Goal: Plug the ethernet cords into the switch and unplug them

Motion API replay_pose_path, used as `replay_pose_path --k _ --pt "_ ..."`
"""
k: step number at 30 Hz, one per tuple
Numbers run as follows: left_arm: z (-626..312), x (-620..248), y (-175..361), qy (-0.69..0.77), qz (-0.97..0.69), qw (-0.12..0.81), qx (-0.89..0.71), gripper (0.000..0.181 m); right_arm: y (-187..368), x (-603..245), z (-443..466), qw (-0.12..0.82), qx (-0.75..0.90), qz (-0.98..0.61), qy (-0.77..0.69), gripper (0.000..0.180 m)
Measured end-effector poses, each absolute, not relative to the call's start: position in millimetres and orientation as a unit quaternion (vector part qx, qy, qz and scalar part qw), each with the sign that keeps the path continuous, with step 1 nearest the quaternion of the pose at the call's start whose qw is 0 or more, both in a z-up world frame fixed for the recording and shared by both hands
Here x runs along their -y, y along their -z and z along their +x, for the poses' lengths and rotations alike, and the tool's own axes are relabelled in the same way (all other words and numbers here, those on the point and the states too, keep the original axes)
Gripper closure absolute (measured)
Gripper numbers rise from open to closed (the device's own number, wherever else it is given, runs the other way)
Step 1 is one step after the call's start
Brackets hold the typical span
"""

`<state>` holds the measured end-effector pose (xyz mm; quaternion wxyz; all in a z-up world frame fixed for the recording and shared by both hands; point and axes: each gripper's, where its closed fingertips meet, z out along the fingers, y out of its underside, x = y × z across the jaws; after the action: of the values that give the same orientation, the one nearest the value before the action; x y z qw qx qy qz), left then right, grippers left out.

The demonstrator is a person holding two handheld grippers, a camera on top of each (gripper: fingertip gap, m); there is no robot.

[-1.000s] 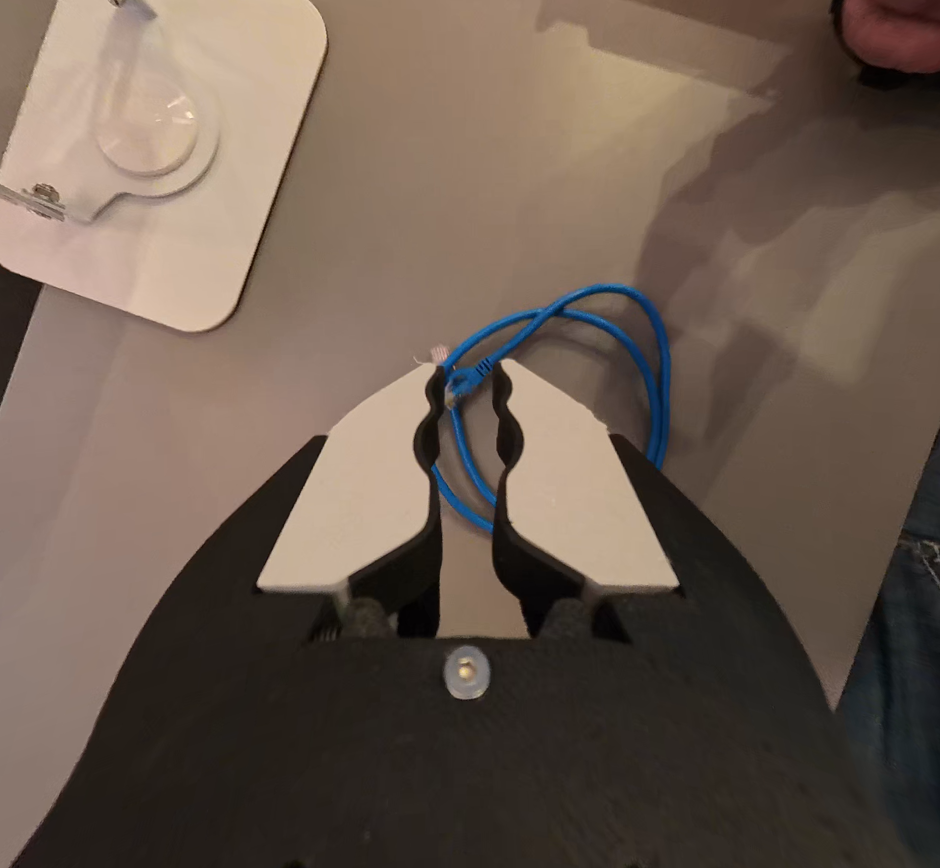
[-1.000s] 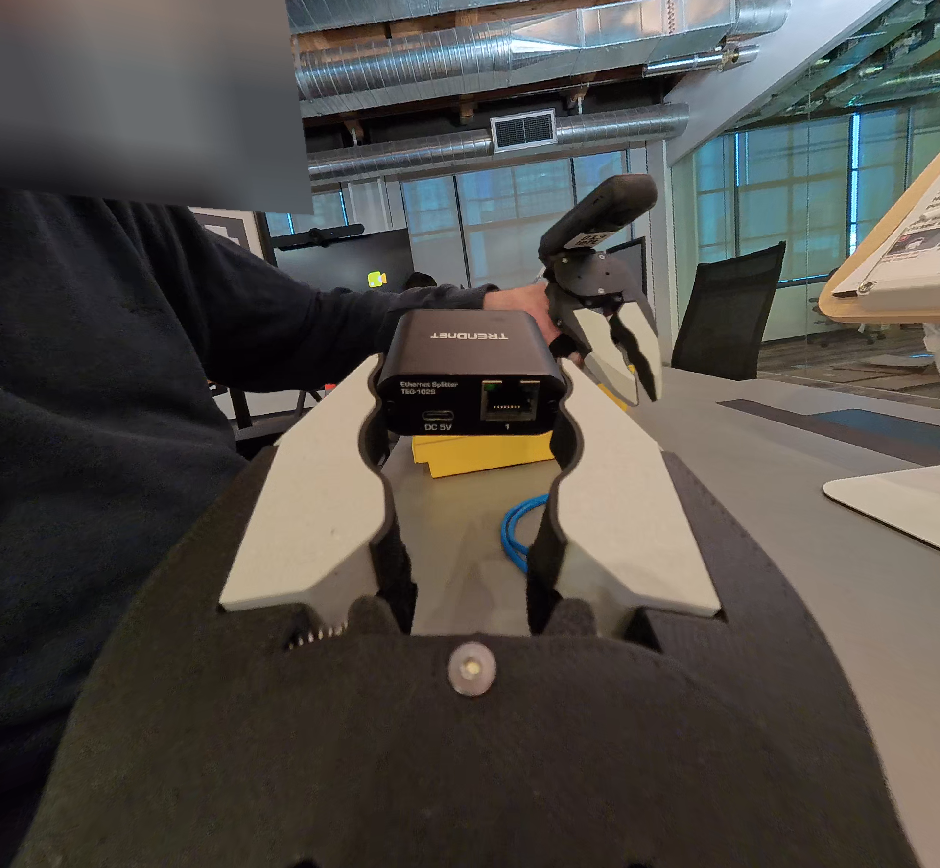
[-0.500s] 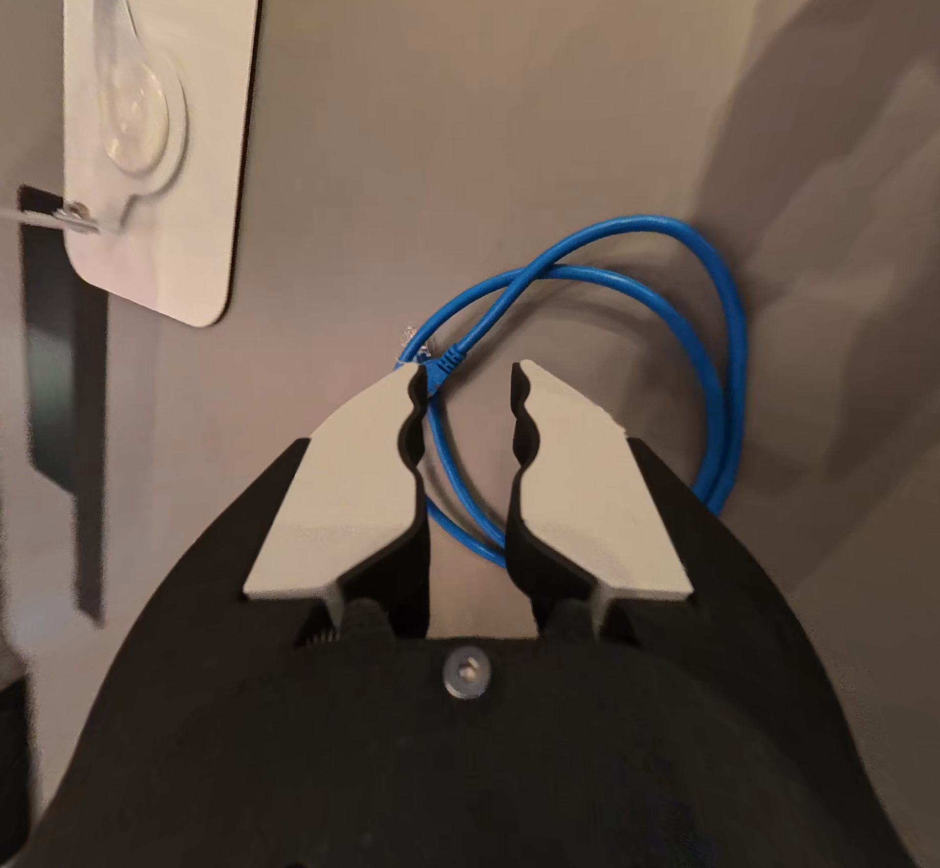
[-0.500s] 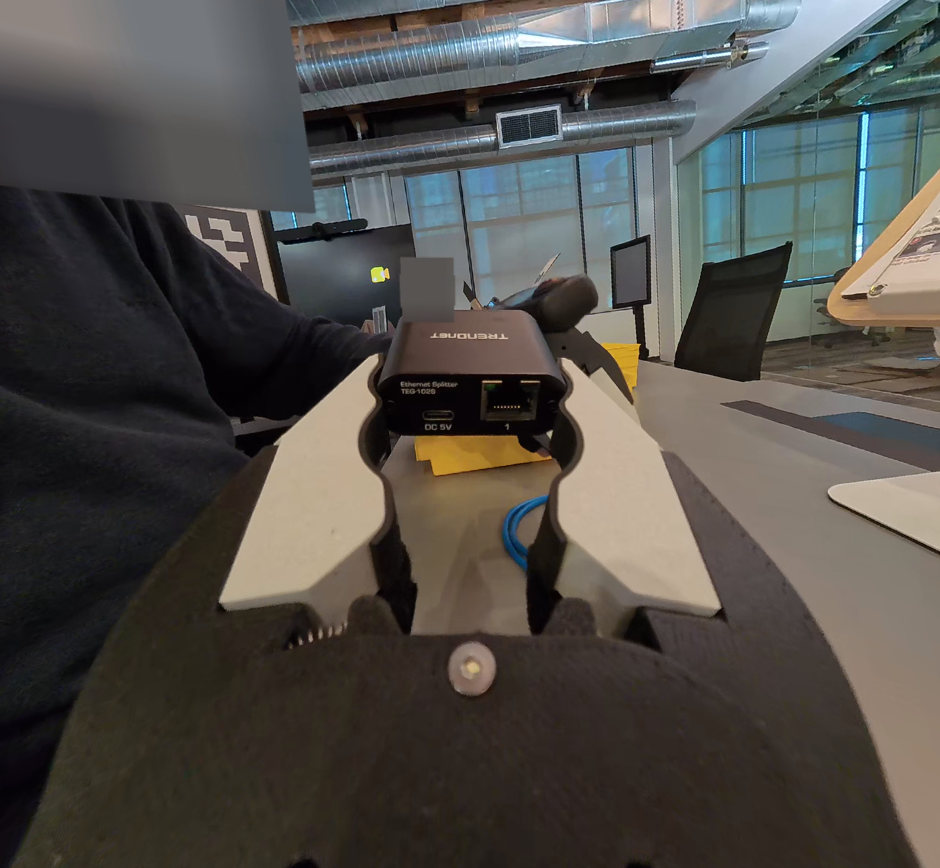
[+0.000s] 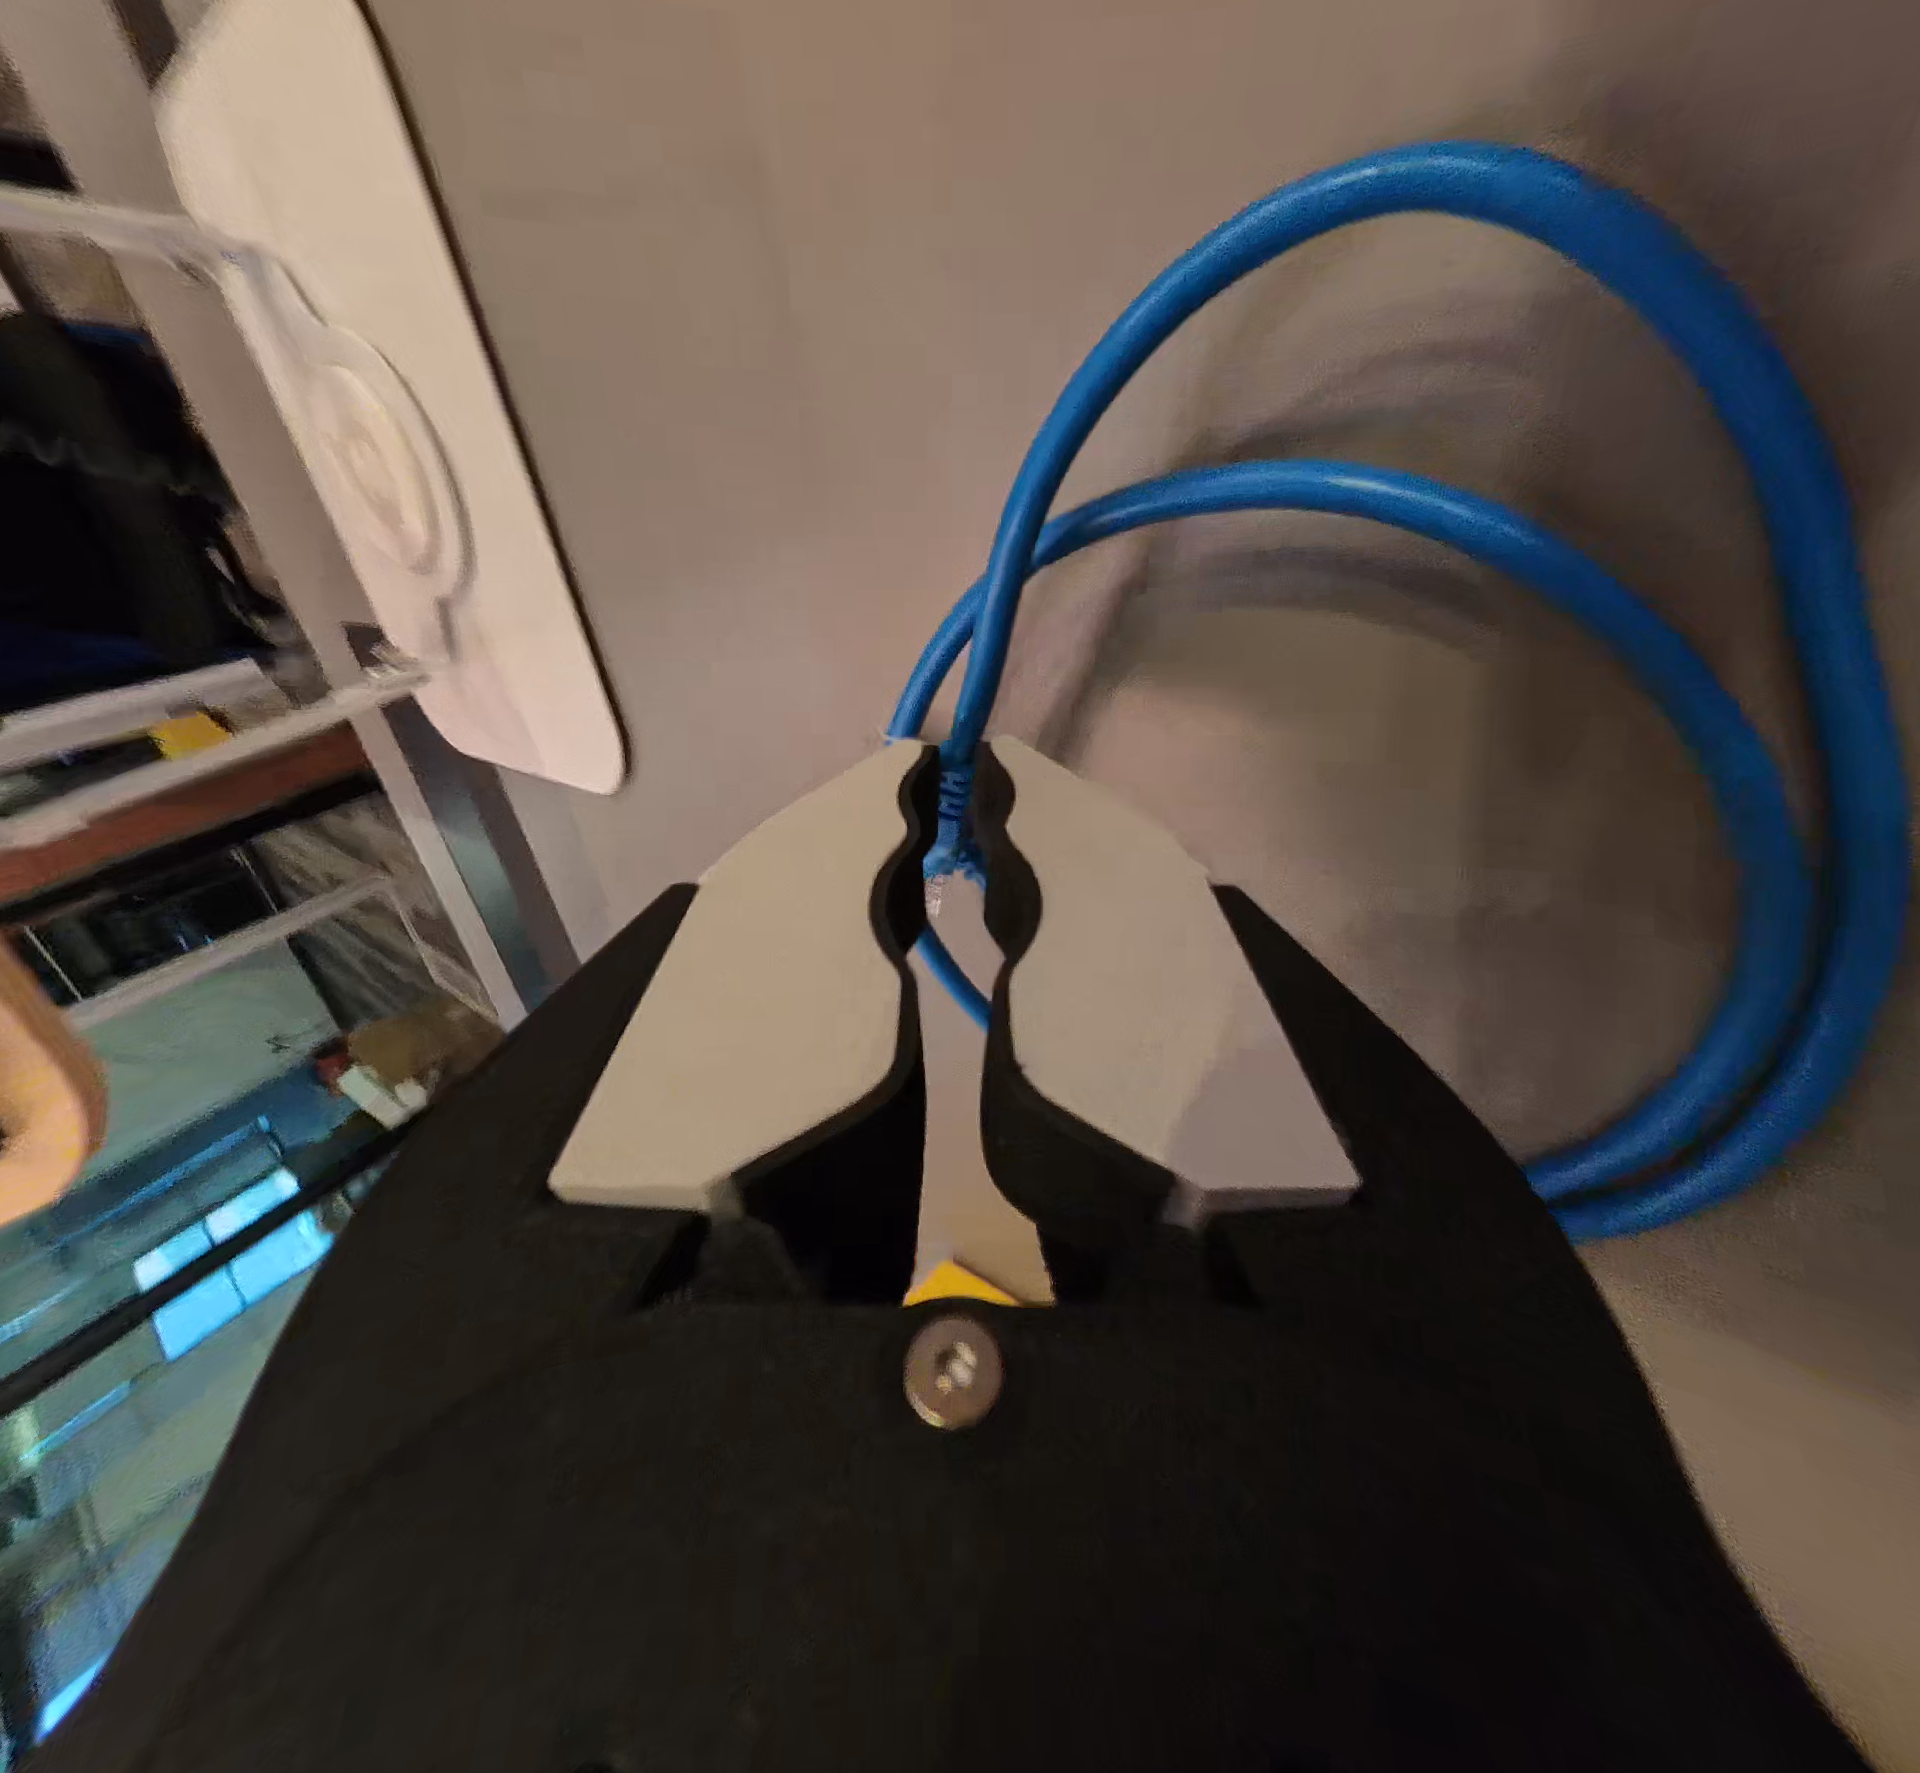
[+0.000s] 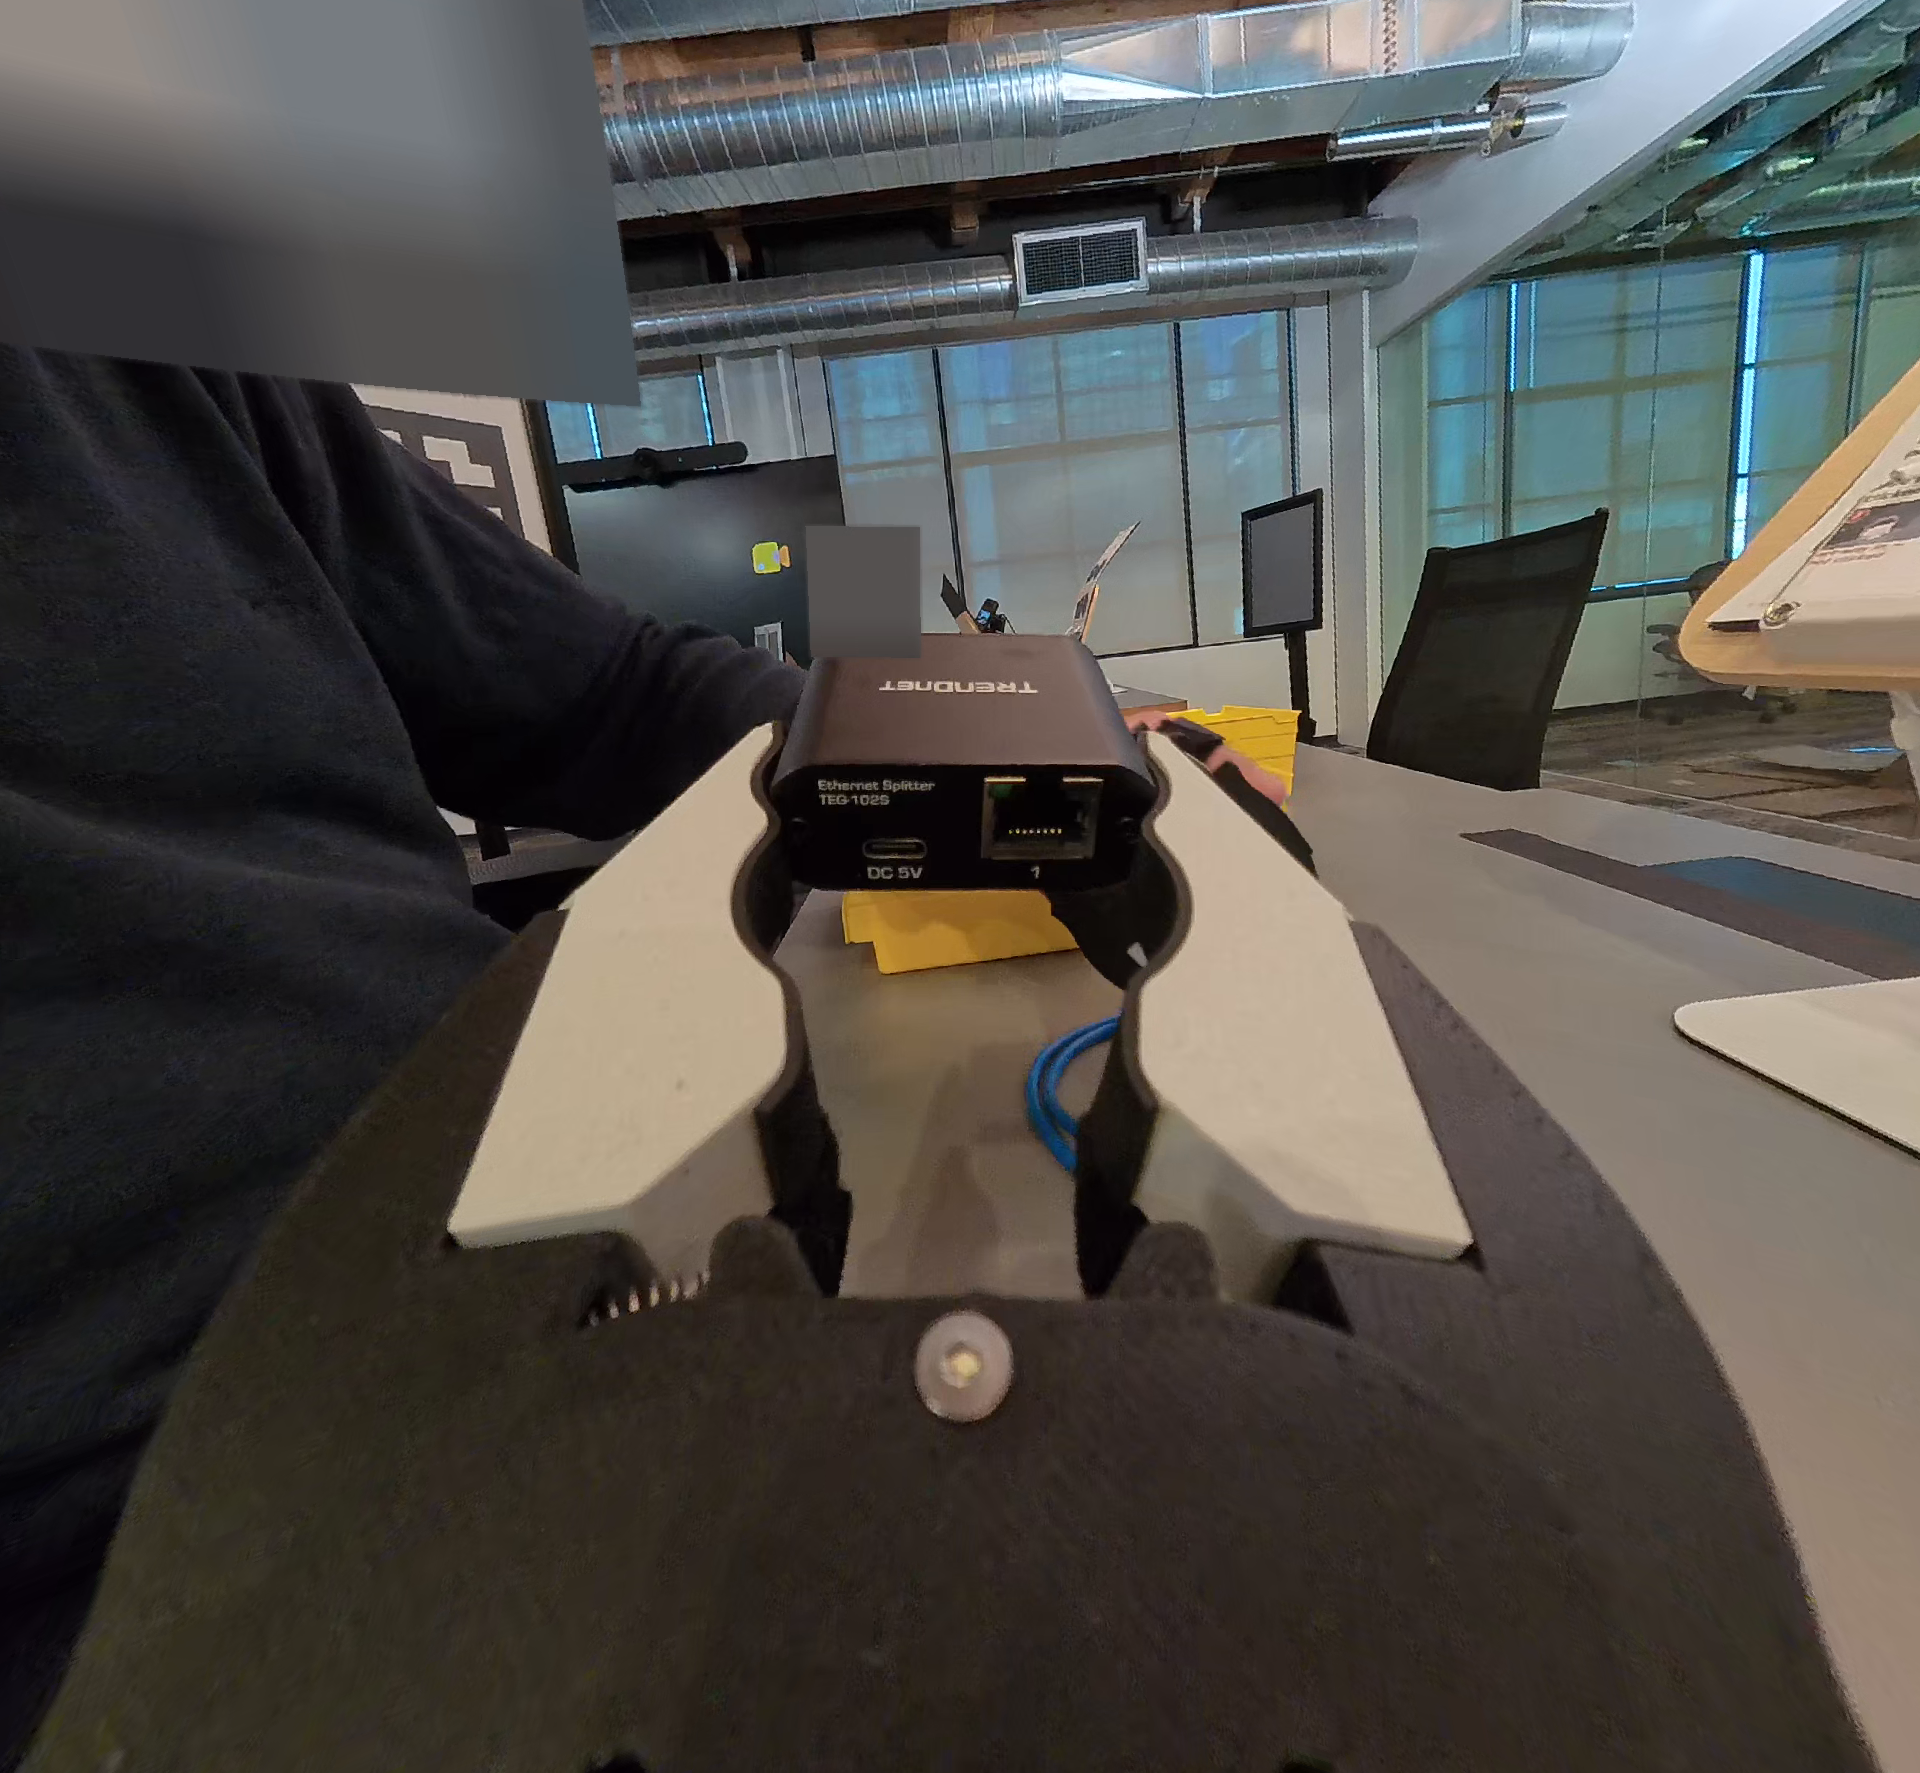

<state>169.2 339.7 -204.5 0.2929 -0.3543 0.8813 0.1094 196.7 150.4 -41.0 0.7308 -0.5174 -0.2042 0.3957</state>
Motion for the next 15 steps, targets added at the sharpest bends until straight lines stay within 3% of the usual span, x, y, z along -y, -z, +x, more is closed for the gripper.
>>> replay_pose_path --k 10,12,15 --pt "154.7 -268.0 166.6 -0.085 -0.065 0.353 -0.93 0.181 38.9 -148.5 201.1 0.737 0.198 -0.512 -0.394 0.117" --pt "155.0 -272.1 165.0 -0.086 -0.123 0.339 -0.929 0.181 38.2 -148.1 201.9 0.739 0.197 -0.511 -0.393 0.117" --pt "154.1 -281.9 168.9 -0.003 -0.399 0.278 -0.874 0.179 37.2 -146.9 202.0 0.74 0.197 -0.509 -0.393 0.117"
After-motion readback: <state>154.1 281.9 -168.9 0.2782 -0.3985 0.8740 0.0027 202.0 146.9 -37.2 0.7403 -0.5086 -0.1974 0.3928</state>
